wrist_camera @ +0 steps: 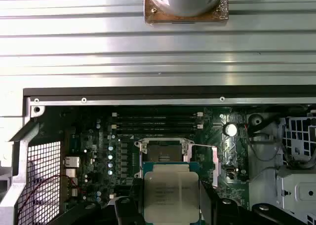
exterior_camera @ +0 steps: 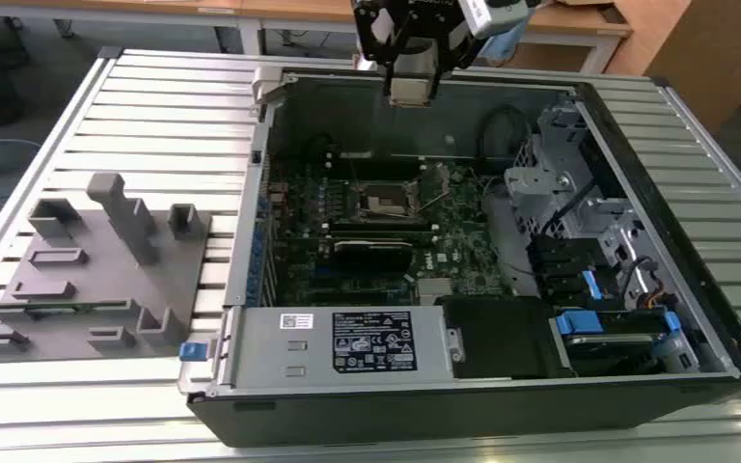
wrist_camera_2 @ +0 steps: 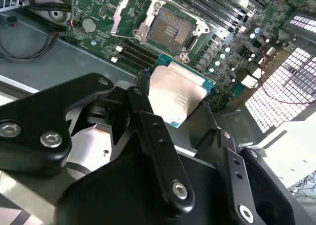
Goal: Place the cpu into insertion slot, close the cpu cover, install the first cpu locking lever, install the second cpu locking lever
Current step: 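Place the cpu into insertion slot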
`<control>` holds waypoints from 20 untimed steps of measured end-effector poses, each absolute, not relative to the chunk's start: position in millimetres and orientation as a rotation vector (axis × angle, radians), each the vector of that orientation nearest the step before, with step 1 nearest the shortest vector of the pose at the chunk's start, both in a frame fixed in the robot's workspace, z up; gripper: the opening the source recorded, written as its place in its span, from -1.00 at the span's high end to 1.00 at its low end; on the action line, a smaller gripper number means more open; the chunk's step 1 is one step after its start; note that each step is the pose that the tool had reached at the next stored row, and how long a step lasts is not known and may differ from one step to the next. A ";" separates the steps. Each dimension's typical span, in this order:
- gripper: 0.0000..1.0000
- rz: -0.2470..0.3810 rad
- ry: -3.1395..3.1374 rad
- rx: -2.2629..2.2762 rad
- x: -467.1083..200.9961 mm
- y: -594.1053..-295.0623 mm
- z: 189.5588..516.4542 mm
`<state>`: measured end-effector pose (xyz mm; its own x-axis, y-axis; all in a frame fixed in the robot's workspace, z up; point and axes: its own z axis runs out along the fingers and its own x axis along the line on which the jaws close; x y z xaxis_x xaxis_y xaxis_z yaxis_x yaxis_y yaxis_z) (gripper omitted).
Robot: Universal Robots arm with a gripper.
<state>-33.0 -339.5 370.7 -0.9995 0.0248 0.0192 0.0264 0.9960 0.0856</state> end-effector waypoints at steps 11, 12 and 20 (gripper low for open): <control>-0.08 -0.133 -3.121 -0.040 -33.0 -339.2 368.8; -0.08 -0.133 -3.121 -0.040 -33.0 -339.2 368.8; -0.08 -0.133 -3.121 -0.040 -33.0 -339.2 367.4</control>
<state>-33.0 -339.2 367.4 -0.9995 0.0248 0.0188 0.0263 0.9960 0.0851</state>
